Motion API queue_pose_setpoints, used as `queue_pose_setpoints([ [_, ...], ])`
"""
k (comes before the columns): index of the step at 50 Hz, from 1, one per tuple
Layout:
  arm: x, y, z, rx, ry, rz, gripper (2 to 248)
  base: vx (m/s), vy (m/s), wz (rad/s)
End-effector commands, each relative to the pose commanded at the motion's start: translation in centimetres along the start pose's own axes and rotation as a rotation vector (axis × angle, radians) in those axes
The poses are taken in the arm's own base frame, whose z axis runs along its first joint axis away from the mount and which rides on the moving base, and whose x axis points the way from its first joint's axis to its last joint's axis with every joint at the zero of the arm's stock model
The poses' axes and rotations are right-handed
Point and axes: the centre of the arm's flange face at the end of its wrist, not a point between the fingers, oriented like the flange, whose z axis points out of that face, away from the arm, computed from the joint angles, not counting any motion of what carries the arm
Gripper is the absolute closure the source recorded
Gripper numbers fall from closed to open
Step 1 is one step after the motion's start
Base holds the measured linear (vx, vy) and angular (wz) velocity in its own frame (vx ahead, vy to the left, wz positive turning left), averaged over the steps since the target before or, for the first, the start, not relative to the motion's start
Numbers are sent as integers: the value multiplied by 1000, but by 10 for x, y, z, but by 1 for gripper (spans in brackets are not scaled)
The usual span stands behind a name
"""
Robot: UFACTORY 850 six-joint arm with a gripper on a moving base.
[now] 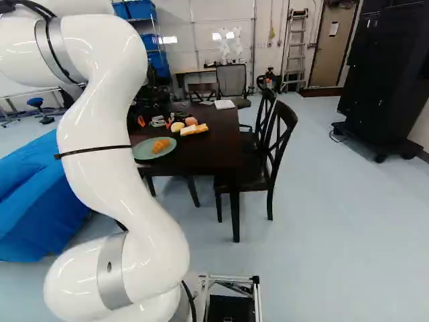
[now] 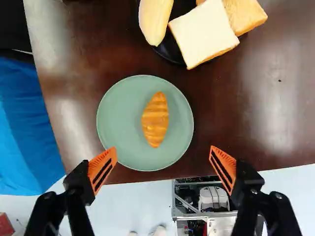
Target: Move the croissant to the empty plate
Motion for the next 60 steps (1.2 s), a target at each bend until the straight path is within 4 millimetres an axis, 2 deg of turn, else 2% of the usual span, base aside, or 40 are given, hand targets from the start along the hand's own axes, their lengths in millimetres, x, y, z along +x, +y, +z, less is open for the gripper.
queue_pose_setpoints([
  [30, -8, 20, 8, 28, 57, -9, 3, 0, 0, 0],
  [60, -28, 59, 24, 74, 170, -26, 3, 0, 0, 0],
])
